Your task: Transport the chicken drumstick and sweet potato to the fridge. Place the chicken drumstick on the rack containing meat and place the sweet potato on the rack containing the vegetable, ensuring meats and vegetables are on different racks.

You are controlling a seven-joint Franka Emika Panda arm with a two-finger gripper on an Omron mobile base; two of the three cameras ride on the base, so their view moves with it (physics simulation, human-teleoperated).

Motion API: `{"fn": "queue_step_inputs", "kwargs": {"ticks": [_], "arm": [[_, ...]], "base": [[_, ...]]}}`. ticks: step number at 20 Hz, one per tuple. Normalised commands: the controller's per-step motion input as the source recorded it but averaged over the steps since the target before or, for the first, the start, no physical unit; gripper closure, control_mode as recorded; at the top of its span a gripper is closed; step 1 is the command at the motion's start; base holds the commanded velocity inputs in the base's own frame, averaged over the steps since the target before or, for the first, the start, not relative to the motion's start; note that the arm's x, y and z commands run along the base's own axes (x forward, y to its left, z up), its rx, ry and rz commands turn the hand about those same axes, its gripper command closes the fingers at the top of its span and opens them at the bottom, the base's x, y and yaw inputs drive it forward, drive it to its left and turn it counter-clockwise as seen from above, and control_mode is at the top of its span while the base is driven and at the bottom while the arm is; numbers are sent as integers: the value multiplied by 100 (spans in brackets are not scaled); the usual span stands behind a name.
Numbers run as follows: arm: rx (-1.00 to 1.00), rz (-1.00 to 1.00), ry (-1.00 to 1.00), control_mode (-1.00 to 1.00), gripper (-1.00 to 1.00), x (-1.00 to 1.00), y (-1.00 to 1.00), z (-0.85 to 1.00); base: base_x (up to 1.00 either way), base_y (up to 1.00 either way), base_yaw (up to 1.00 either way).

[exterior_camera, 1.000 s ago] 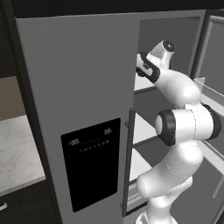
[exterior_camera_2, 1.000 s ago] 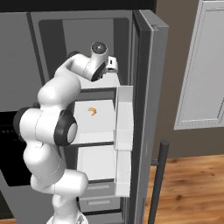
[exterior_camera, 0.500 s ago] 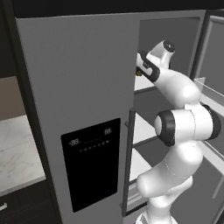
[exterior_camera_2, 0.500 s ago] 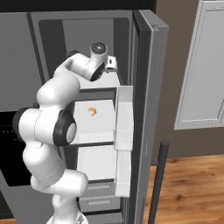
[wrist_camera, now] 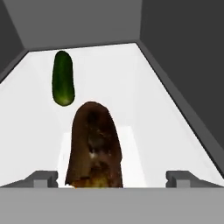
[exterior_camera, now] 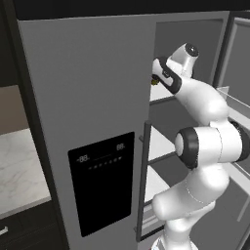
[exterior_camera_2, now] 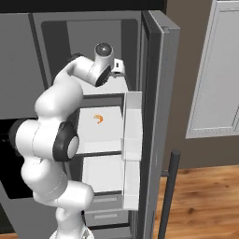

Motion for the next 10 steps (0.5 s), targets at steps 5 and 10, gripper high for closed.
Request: {"fn": "queue_step_inputs", "kwargs": {"ticks": [5, 10], "arm": [[-5, -5, 8, -100, -100, -84, 1, 27], [-5, -1, 0, -100, -100, -100, 21, 7]], "base": [[0, 0, 0], [0, 0, 0]]}}
